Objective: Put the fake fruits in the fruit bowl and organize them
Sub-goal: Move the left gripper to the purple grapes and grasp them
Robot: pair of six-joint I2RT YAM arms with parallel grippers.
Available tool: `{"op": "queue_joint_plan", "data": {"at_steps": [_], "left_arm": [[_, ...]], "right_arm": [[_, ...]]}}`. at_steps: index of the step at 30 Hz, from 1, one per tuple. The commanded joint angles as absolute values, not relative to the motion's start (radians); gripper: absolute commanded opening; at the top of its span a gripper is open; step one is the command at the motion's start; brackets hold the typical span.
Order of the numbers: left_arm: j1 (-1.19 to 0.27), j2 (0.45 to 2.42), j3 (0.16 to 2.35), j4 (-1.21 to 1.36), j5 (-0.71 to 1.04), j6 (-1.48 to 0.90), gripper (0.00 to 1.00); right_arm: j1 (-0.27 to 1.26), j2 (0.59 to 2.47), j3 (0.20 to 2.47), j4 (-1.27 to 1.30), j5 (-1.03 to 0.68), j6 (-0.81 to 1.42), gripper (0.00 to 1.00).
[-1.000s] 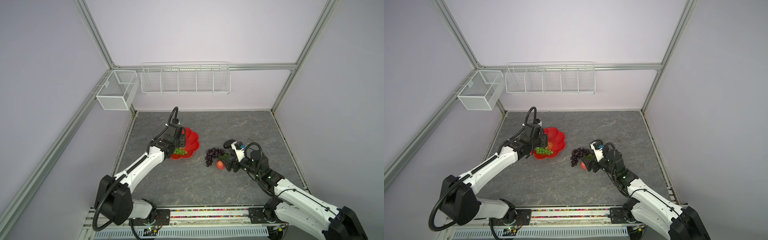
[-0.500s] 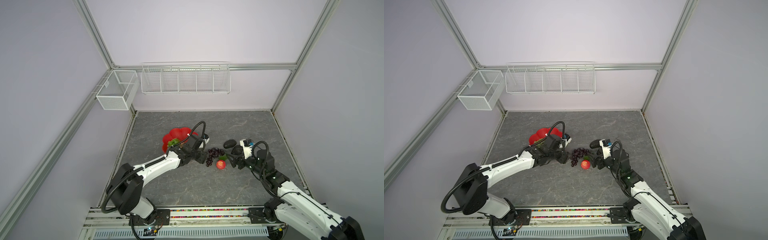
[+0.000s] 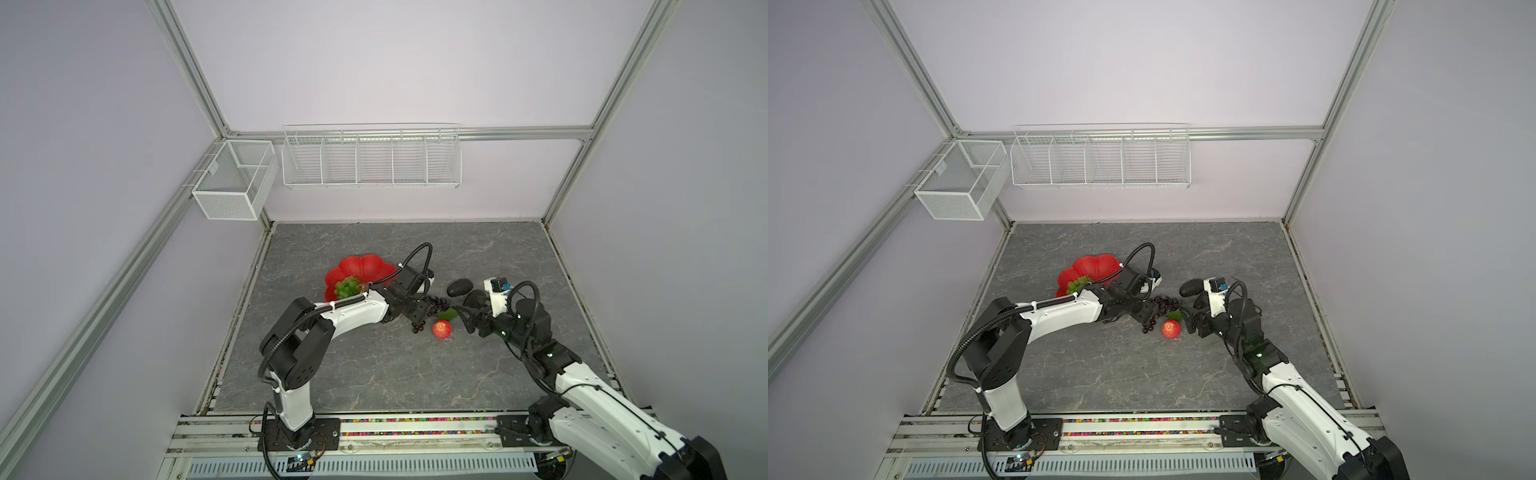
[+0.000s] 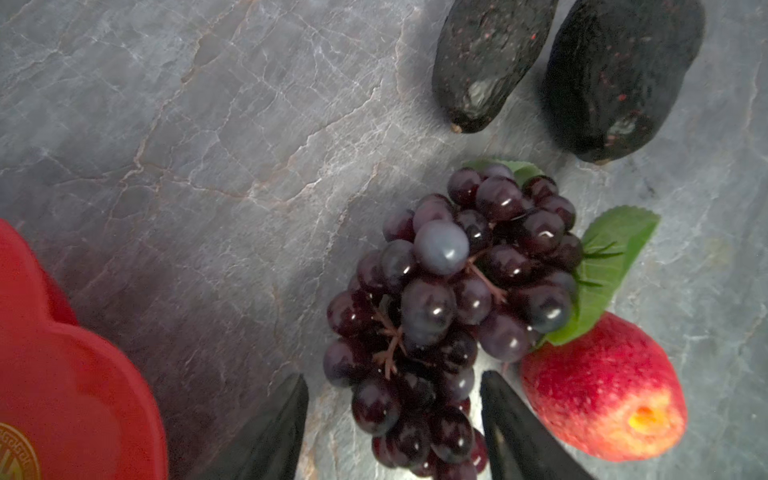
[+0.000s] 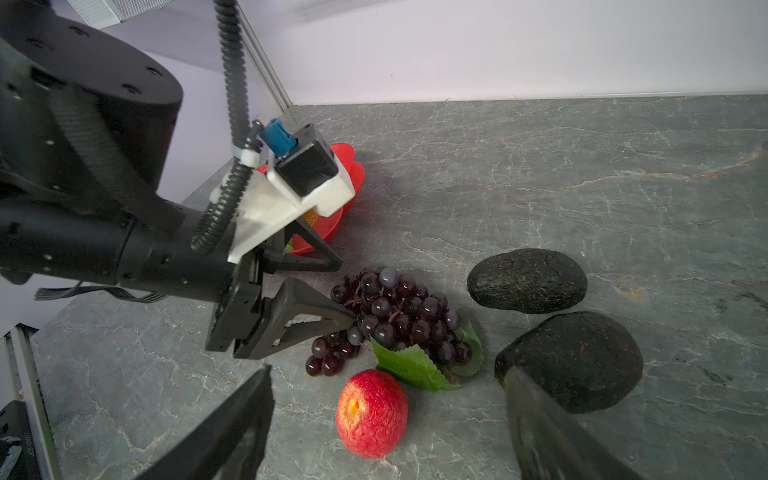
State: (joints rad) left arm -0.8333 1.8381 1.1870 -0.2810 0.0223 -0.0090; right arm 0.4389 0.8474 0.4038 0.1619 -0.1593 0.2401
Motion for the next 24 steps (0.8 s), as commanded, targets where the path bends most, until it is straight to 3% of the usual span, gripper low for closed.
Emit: {"op": "queue_joint_plan", "data": {"at_steps": [1,8,15,22,24], "left_arm": [[-0.839,1.875,1.223,-0.276,0.000,0.025,0.67],[-0.839,1.948,1.255,-0.249,0.026,0.046,0.67],[-0.840,2.002,1.289,-0.224,0.062,0.043,0.60],[-0.839,2.005,1.269,-0.180,0.118,0.053,0.32],[-0.839,1.998,1.268,-0.179,0.132,0.048,0.16]], "right_arm": [[0.432,0.856,0.394,0.177,-0.179,0.255,0.88],[0.429,0.865,0.396,0.180,-0.185,0.253,0.88],[0.426,0.847,0.393,0.177,-0.186,0.253,0.88],[0.424,0.846,0.395,0.170,-0.188,0.253,0.88],[0.423,0.837,0.391,0.170,-0.183,0.253,0.89]]}}
